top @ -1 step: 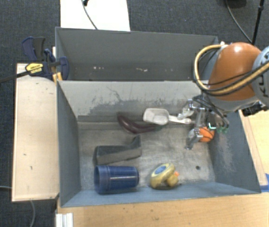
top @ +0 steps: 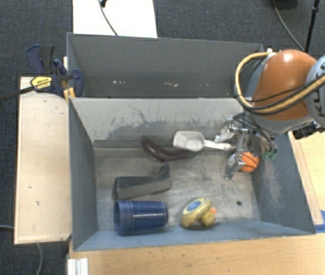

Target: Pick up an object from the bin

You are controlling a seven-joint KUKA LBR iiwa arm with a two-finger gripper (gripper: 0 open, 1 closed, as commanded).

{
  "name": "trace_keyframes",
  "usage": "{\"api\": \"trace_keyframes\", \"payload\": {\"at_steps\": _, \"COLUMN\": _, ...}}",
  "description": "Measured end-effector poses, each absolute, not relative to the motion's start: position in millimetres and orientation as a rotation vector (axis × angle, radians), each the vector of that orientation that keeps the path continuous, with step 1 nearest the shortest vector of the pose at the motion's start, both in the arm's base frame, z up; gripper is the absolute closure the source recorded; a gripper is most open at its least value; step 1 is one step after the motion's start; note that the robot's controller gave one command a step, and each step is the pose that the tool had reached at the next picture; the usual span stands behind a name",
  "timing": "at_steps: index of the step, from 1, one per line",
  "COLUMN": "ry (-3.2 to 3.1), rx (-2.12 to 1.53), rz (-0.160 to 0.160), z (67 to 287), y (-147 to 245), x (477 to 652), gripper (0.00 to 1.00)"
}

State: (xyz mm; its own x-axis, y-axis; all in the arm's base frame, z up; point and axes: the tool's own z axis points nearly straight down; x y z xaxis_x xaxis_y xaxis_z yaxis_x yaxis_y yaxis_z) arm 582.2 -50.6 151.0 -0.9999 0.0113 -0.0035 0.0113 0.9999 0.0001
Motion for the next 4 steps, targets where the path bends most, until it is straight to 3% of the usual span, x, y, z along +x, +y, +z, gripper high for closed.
{"api": "trace_keyframes", "payload": {"at_steps": 1, "ry": 3.130, "rx": -0.198, "rz": -0.001, "z": 101.3, "y": -106.3, "x": 586.2, "gripper": 0.00}}
{"api": "trace_keyframes", "payload": {"at_steps": 2, "ry": 3.130, "rx": -0.246, "rz": 0.000, "z": 111.2, "y": -123.9, "x": 579.6, "gripper": 0.00}}
{"api": "trace_keyframes", "payload": {"at_steps": 3, "ry": 3.131, "rx": 0.128, "rz": -0.002, "z": 103.8, "y": -148.5, "x": 590.8, "gripper": 0.00}}
{"api": "trace_keyframes", "payload": {"at_steps": 4, "ry": 3.120, "rx": 0.291, "rz": 0.000, "z": 73.5, "y": -145.0, "x": 584.5, "gripper": 0.00}}
